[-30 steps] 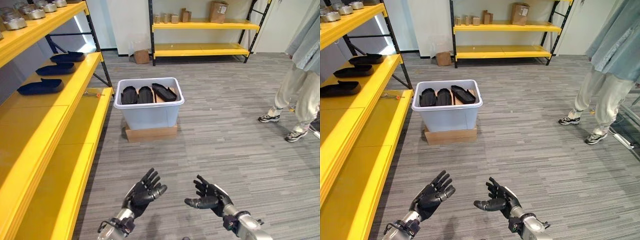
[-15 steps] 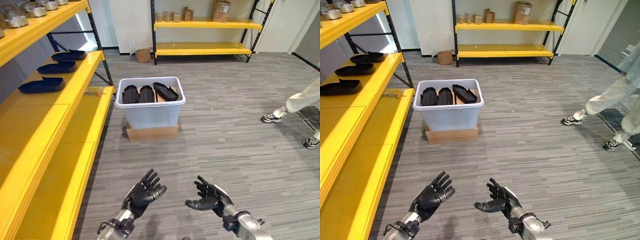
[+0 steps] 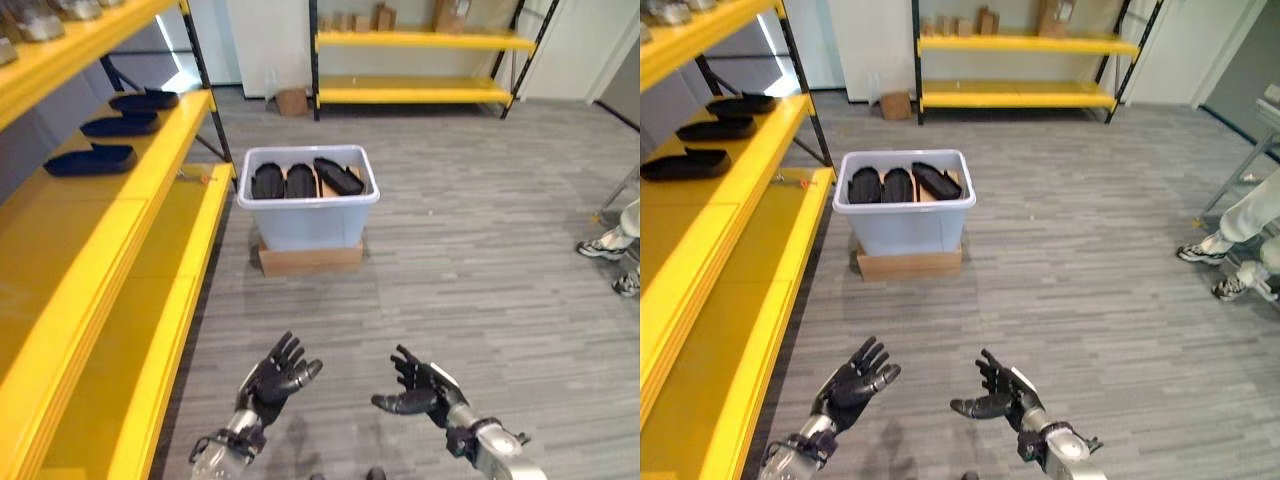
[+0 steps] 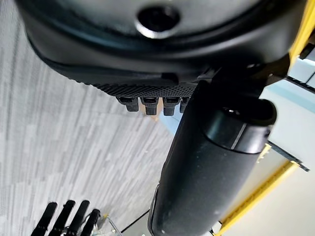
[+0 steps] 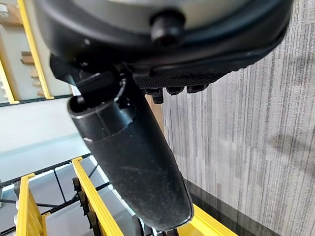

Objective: Move parts from the plastic box to the shelf.

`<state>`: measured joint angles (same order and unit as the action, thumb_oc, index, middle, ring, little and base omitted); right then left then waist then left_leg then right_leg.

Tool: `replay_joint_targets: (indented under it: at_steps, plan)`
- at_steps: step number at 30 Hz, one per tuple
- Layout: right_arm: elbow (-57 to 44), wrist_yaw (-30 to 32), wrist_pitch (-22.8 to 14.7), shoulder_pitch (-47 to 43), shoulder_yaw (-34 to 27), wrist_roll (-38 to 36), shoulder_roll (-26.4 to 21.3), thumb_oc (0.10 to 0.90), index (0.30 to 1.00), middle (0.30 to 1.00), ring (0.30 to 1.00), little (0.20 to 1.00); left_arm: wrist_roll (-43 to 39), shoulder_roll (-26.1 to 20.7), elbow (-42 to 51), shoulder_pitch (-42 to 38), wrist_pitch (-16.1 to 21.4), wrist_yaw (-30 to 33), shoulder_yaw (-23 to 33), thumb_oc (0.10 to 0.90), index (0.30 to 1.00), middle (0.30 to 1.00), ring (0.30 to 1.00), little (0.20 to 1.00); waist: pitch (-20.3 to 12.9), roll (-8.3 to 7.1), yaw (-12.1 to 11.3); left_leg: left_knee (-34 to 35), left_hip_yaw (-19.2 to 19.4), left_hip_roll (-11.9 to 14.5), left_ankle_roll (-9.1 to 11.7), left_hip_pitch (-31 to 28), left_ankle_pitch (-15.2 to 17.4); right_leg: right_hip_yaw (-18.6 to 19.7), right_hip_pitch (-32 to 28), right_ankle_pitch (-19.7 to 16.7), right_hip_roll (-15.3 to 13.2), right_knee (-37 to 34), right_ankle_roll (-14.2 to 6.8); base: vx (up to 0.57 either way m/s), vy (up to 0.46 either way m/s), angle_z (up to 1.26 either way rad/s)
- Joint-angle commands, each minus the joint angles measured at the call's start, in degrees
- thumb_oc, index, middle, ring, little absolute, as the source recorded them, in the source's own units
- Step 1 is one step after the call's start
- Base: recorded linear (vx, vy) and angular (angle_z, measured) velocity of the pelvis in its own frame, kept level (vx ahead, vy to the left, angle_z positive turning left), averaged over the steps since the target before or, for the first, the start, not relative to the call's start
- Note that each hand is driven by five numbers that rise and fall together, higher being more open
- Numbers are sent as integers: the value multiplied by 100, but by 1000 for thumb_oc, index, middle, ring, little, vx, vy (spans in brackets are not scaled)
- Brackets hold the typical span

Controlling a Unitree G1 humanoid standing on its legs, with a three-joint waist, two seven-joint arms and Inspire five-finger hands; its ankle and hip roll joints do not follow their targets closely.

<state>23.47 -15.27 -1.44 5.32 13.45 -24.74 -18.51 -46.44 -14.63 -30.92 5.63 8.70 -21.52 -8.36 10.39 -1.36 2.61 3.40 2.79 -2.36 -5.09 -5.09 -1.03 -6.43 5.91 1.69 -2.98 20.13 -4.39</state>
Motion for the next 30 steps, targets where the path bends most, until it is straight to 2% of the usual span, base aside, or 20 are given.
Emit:
replay_joint_targets:
  at_steps: [1, 3, 4, 6, 7, 8, 10, 13, 15, 17, 19, 20, 21, 23, 26, 27, 28, 30]
  plan:
    - [-354, 49, -676, -367, -145, -128, 81, 900, 1000, 1000, 1000, 1000, 3, -71, 459, -215, 339, -88, -24, 900, 1000, 1000, 1000, 1000, -83, -206, -46, -402, 212, -124, -143, 57, 409, 9, 260, -930, -119, 270, -312, 165, -44, 9]
    - [-379, 20, -584, -325, -193, -415, 77, 900, 1000, 1000, 1000, 1000, 40, -74, 447, -196, 333, -84, -26, 900, 1000, 1000, 1000, 1000, -56, -255, -4, -406, 155, -150, -122, -10, 445, 42, 280, -957, -28, 7, -331, 195, -111, 22]
    - [-495, -3, -622, -289, -248, -490, 82, 900, 1000, 1000, 1000, 1000, 133, -99, 545, -153, 387, 3, -54, 900, 1000, 1000, 1000, 1000, -9, -340, 19, -431, 107, -181, -85, -76, 496, 27, 265, -1017, 58, -524, -321, 195, -149, 28]
    - [-517, 27, -660, -284, -246, -508, 82, 900, 1000, 1000, 1000, 1000, 160, -104, 573, -150, 412, 54, -66, 900, 1000, 1000, 1000, 1000, 12, -369, 22, -442, 78, -207, -75, -93, 517, 9, 304, -1089, 75, -706, -330, 138, -109, 17]
    - [-562, 82, -699, -282, -257, -534, 83, 900, 1000, 1000, 1000, 1000, 200, -120, 606, -153, 471, 134, -86, 900, 1000, 1000, 1000, 1000, 55, -408, 40, -451, 27, -250, -69, -144, 575, -38, 336, -1159, 112, -1014, -334, 238, -135, 16]
    - [-594, 254, -830, -260, -270, -317, 79, 900, 1000, 1000, 1000, 1000, 220, -104, 597, -141, 512, 176, -100, 900, 1000, 1000, 1000, 1000, 83, -455, 82, -393, -80, -335, -74, -289, 657, -27, 523, -1442, 140, -1350, -407, 343, -176, 10]
    - [-613, 429, -929, -218, -285, -10, 69, 900, 1000, 1000, 1000, 1000, 218, -59, 595, -70, 556, 203, -155, 900, 1000, 1000, 1000, 1000, 95, -465, 136, -349, -196, -371, -99, -424, 731, 112, 704, -1687, 151, -1433, -483, 344, -147, 8]
    - [-622, 402, -980, -121, -338, -204, 28, 900, 1000, 1000, 1000, 1000, 297, 1, 624, 28, 596, 206, -219, 900, 1000, 1000, 1000, 1000, 49, -456, 181, -395, -342, -366, -99, -448, 744, 229, 620, -1549, 196, -1596, -358, 304, -142, 32]
    - [-570, 314, -976, -144, -338, -447, 82, 900, 1000, 1000, 1000, 1000, 384, -2, 649, 40, 612, 242, -246, 900, 1000, 1000, 1000, 1000, 2, -450, 161, -465, -302, -329, -81, -421, 789, 146, 528, -1372, 177, -1685, -273, 283, -191, 52]
    - [-547, 373, -1017, -181, -289, -378, 102, 900, 1000, 1000, 1000, 1000, 450, 0, 673, 25, 560, 372, -271, 900, 1000, 1000, 1000, 1000, -60, -425, 157, -520, -246, -289, -57, -441, 856, 92, 433, -1211, 152, -1722, -187, 327, -216, 40]
    - [-484, 366, -909, -239, -260, -311, 52, 900, 1000, 1000, 1000, 1000, 464, 49, 628, 133, 490, 420, -233, 900, 1000, 1000, 1000, 1000, -240, -328, 137, -738, -205, -197, 82, -547, 973, 38, 110, -928, 198, -1810, 34, 526, -288, 13]
    - [-449, 295, -840, -234, -253, -402, 41, 900, 1000, 1000, 1000, 1000, 415, 76, 591, 157, 529, 495, -198, 900, 1000, 1000, 1000, 1000, -283, -303, 126, -939, -187, -168, 144, -496, 885, 44, -4, -874, 219, -1863, 96, 510, -283, -9]
    - [-376, 29, -607, -214, -269, -852, 54, 900, 1000, 1000, 1000, 1000, 323, 137, 534, 179, 586, 577, -116, 900, 1000, 1000, 1000, 1000, -366, -251, 111, -1371, -213, -160, 251, -425, 720, 41, -141, -749, 259, -1895, 191, 393, -247, -19]
    - [-344, -85, -623, -193, -305, -811, 88, 900, 1000, 1000, 1000, 1000, 306, 173, 543, 174, 623, 741, -60, 900, 1000, 1000, 1000, 1000, -401, -214, 102, -1940, -220, -161, 360, -297, 441, 12, -206, -637, 293, -1882, 288, 238, -183, -29]
    - [-431, -149, -731, -106, -297, -670, 34, 900, 1000, 1000, 1000, 1000, 395, 232, 543, 103, 806, 981, -15, 900, 1000, 1000, 1000, 1000, -334, -247, 109, -3983, 15, -226, 570, 469, -49, -102, -345, -381, 291, -1740, 545, 159, -198, -12]
    - [-481, -83, -732, -69, -304, -611, -11, 900, 1000, 1000, 1000, 1000, 391, 249, 553, 82, 812, 1034, 9, 900, 1000, 1000, 1000, 1000, -287, -277, 121, -4694, 158, -74, 613, 827, -195, -156, -413, -321, 278, -1693, 622, 235, -298, 2]
    - [-526, -64, -703, 13, -368, -689, -59, 900, 1000, 1000, 1000, 1000, 334, 254, 509, 32, 774, 1080, 80, 900, 1000, 1000, 1000, 1000, -197, -315, 156, -4952, 387, 402, 593, 1427, -333, -182, -603, -219, 294, -1642, 700, 290, -252, 18]
    - [-578, -89, -623, 48, -402, -586, -51, 900, 1000, 1000, 1000, 1000, 298, 202, 479, 42, 736, 1065, 97, 900, 1000, 1000, 1000, 1000, -129, -315, 168, -3627, 659, 630, 520, 1464, -318, -63, -767, -111, 361, -1635, 660, 291, -71, 7]
